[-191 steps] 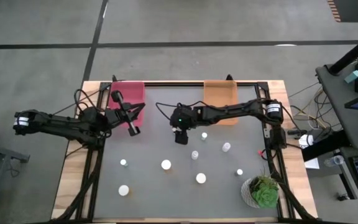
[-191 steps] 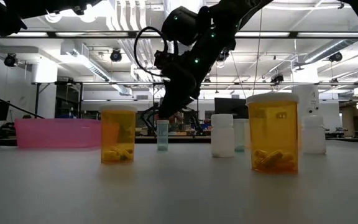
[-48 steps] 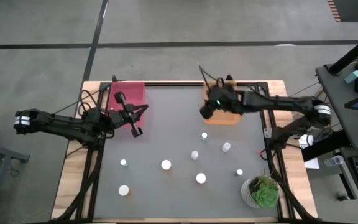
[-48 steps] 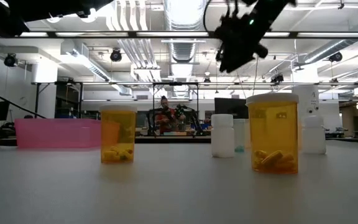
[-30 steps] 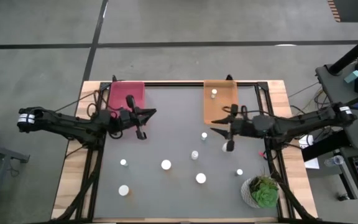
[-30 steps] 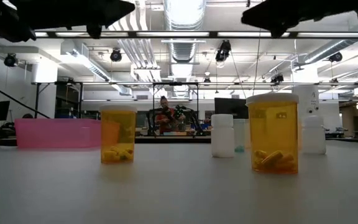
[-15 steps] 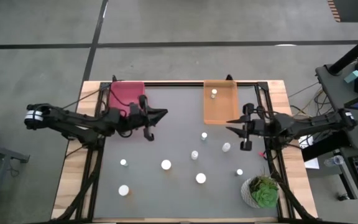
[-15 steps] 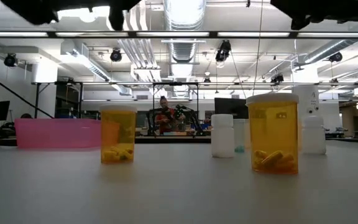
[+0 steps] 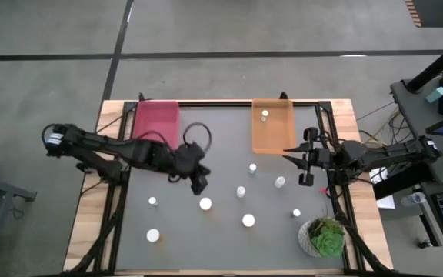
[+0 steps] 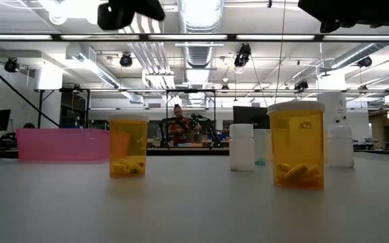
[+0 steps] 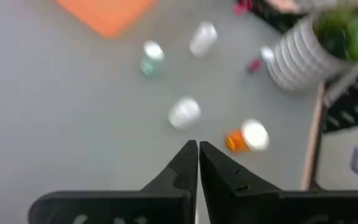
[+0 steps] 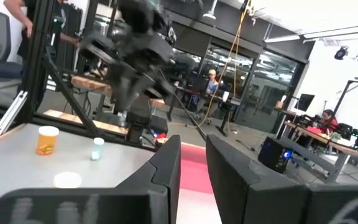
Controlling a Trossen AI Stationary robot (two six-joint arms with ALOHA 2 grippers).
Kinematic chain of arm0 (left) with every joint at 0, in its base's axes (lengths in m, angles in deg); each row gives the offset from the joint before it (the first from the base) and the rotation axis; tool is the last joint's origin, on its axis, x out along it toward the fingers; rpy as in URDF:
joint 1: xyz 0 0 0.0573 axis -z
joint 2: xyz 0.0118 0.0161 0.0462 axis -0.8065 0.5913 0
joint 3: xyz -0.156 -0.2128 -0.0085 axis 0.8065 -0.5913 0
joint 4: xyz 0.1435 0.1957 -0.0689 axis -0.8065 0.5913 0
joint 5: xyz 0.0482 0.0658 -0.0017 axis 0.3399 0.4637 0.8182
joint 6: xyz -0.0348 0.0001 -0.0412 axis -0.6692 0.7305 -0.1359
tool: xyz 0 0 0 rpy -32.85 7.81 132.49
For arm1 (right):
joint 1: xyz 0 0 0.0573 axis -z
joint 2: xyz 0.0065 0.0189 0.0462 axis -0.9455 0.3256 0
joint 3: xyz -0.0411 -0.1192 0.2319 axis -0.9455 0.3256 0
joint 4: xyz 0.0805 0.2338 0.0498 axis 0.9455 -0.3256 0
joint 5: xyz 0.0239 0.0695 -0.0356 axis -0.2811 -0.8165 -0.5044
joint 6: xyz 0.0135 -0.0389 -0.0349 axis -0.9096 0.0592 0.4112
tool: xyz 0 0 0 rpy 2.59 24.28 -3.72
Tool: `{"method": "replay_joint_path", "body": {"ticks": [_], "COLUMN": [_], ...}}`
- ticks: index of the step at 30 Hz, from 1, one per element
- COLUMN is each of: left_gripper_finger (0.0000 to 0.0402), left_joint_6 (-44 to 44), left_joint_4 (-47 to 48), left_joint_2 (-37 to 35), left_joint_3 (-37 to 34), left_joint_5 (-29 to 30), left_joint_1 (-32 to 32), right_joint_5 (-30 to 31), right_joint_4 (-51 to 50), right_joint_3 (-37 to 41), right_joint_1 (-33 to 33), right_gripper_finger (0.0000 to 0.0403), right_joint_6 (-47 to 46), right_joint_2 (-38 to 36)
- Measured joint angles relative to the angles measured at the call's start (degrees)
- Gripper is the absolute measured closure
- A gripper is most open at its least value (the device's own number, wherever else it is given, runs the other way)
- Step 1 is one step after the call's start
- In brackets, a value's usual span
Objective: Pick and place medicine bottles into bin by pill shape (circle, oval)
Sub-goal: Put the middle orange capsule bottle into the pink bin
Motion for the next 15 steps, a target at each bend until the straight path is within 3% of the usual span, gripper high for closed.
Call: {"method": "replay_joint_path", "body": {"ticks": [9,15], "left_gripper_finger": [0.0401,0.0401], "left_joint_6": [-7.82,6.42], "left_joint_4": [10.01,14.12], "left_joint_2": [12.21,18.01], "left_joint_3": [10.19,11.48], "left_joint_5": [-2.82,-3.2], "left_joint_1": [11.83,15.28], "right_joint_5": [0.0,0.0], "right_joint_4": [0.09,0.15], "right_joint_3": [-0.04,-0.13], "right_joint_1": [0.0,0.0], "right_gripper_finger": [0.0337,0.0335], "right_joint_6": [-0.28,-0.17], "right_joint_2": [0.02,0.02]}}
